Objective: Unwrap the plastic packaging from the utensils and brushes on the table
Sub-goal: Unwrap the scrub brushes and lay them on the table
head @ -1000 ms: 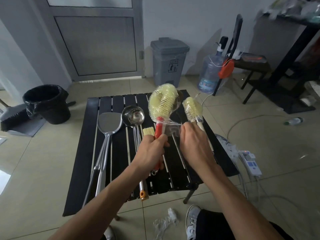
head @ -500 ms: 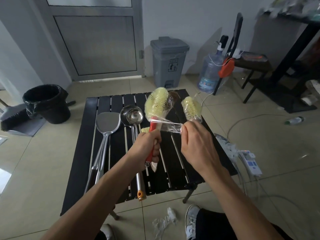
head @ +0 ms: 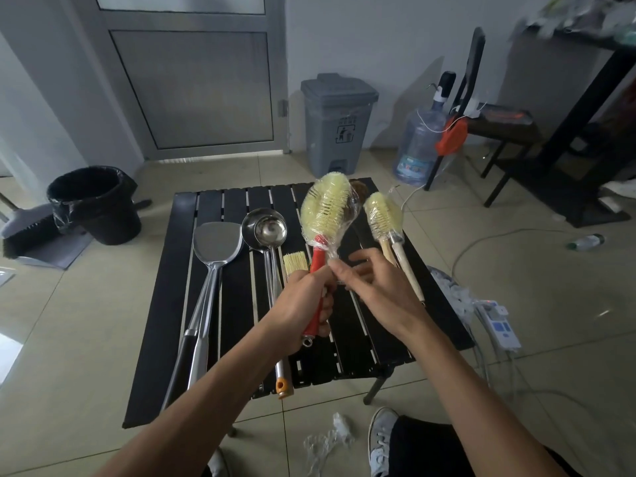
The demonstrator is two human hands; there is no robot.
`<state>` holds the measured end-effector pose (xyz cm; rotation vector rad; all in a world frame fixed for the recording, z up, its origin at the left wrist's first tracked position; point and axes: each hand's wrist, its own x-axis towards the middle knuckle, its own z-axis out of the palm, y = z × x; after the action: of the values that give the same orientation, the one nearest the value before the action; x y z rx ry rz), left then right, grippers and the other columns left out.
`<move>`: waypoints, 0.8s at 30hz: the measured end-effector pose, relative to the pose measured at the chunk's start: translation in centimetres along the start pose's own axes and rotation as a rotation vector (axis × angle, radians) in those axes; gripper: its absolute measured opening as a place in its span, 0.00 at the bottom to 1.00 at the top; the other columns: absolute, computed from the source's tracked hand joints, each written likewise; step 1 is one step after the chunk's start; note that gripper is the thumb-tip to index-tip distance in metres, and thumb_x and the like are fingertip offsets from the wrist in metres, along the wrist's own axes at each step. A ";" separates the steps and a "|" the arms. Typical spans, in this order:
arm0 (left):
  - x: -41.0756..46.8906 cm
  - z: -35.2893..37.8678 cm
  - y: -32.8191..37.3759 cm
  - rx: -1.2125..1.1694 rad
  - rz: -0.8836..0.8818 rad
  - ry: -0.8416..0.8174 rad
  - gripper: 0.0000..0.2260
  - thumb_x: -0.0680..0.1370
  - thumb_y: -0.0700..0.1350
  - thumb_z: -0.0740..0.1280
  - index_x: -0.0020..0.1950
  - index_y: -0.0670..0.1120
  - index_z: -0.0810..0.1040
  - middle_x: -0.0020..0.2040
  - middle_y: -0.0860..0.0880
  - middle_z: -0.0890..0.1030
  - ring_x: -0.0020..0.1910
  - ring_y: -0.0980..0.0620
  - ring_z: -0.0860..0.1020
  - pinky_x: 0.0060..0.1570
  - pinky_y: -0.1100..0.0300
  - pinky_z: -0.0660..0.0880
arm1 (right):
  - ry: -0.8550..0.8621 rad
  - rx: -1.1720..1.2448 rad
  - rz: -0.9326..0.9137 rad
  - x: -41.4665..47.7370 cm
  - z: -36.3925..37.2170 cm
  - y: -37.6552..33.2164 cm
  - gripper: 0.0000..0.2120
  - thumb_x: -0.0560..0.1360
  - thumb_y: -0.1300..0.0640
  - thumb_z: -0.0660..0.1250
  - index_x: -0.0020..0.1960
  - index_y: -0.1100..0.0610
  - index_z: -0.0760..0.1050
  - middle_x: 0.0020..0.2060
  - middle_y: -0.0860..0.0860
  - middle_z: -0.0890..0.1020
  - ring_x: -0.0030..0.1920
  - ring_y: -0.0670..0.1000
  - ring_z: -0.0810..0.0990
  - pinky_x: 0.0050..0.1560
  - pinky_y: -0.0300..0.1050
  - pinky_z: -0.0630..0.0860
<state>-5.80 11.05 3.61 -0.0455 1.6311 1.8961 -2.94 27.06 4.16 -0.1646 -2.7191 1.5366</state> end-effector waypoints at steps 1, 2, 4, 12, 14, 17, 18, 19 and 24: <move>0.0 0.1 -0.1 0.017 -0.002 -0.009 0.14 0.83 0.47 0.64 0.39 0.45 0.72 0.27 0.50 0.70 0.22 0.55 0.67 0.21 0.62 0.67 | -0.024 0.007 0.004 0.1 0.2 0.0 0.42 0.64 0.17 0.60 0.62 0.48 0.73 0.50 0.42 0.83 0.48 0.39 0.84 0.47 0.34 0.76; -0.1 0.2 -0.2 0.037 -0.005 -0.015 0.13 0.83 0.47 0.63 0.40 0.45 0.72 0.28 0.50 0.70 0.22 0.55 0.67 0.21 0.62 0.67 | -0.037 0.012 -0.007 0.3 0.4 0.0 0.41 0.63 0.16 0.60 0.59 0.48 0.76 0.47 0.43 0.85 0.46 0.38 0.84 0.45 0.32 0.75; -0.2 0.3 -0.3 0.080 -0.014 -0.026 0.10 0.82 0.44 0.64 0.42 0.43 0.72 0.29 0.50 0.70 0.23 0.55 0.68 0.22 0.61 0.67 | -0.029 0.010 -0.042 0.6 0.5 0.3 0.35 0.66 0.18 0.60 0.51 0.48 0.79 0.41 0.43 0.85 0.42 0.38 0.84 0.41 0.29 0.74; -0.2 0.1 -0.8 0.178 -0.039 -0.006 0.09 0.82 0.43 0.64 0.42 0.44 0.72 0.28 0.51 0.72 0.24 0.54 0.69 0.23 0.60 0.68 | 0.135 -0.381 -0.419 1.5 0.5 2.0 0.12 0.84 0.55 0.65 0.42 0.54 0.72 0.31 0.41 0.73 0.31 0.41 0.74 0.29 0.36 0.67; -0.1 0.1 -0.7 0.178 -0.034 0.000 0.09 0.81 0.43 0.63 0.41 0.44 0.72 0.28 0.51 0.72 0.23 0.54 0.69 0.23 0.60 0.68 | 0.117 -0.350 -0.386 1.6 0.5 2.0 0.11 0.83 0.52 0.65 0.44 0.55 0.74 0.34 0.43 0.77 0.33 0.42 0.76 0.31 0.37 0.70; -0.1 0.1 -0.7 0.179 -0.022 0.001 0.10 0.82 0.43 0.63 0.40 0.44 0.72 0.27 0.51 0.72 0.23 0.55 0.69 0.22 0.60 0.68 | 0.060 -0.261 -0.319 1.2 0.3 1.7 0.11 0.80 0.46 0.62 0.47 0.53 0.74 0.38 0.44 0.79 0.37 0.43 0.79 0.36 0.35 0.74; -0.1 0.1 -0.8 0.184 -0.019 -0.003 0.11 0.82 0.43 0.63 0.40 0.44 0.71 0.27 0.51 0.72 0.23 0.55 0.69 0.22 0.60 0.68 | 0.023 -0.254 -0.298 1.1 0.3 1.7 0.11 0.81 0.45 0.61 0.49 0.52 0.74 0.40 0.44 0.80 0.38 0.42 0.79 0.37 0.35 0.75; -0.1 0.2 -0.8 0.185 -0.019 -0.012 0.11 0.82 0.43 0.63 0.39 0.44 0.71 0.27 0.51 0.72 0.23 0.55 0.69 0.22 0.60 0.68 | -0.016 -0.243 -0.281 1.0 0.2 1.7 0.12 0.83 0.43 0.61 0.50 0.52 0.74 0.40 0.44 0.80 0.39 0.41 0.80 0.38 0.35 0.76; -0.1 0.1 -0.9 0.190 -0.035 -0.055 0.10 0.81 0.40 0.63 0.39 0.44 0.71 0.28 0.50 0.72 0.24 0.54 0.69 0.23 0.60 0.69 | -0.053 -0.247 -0.317 1.0 -0.1 1.6 0.11 0.85 0.47 0.62 0.54 0.55 0.75 0.40 0.42 0.80 0.39 0.39 0.79 0.38 0.33 0.74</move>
<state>-5.24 11.12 2.83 0.0563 1.7536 1.6935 -3.81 28.04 2.81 0.2958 -2.7942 1.1386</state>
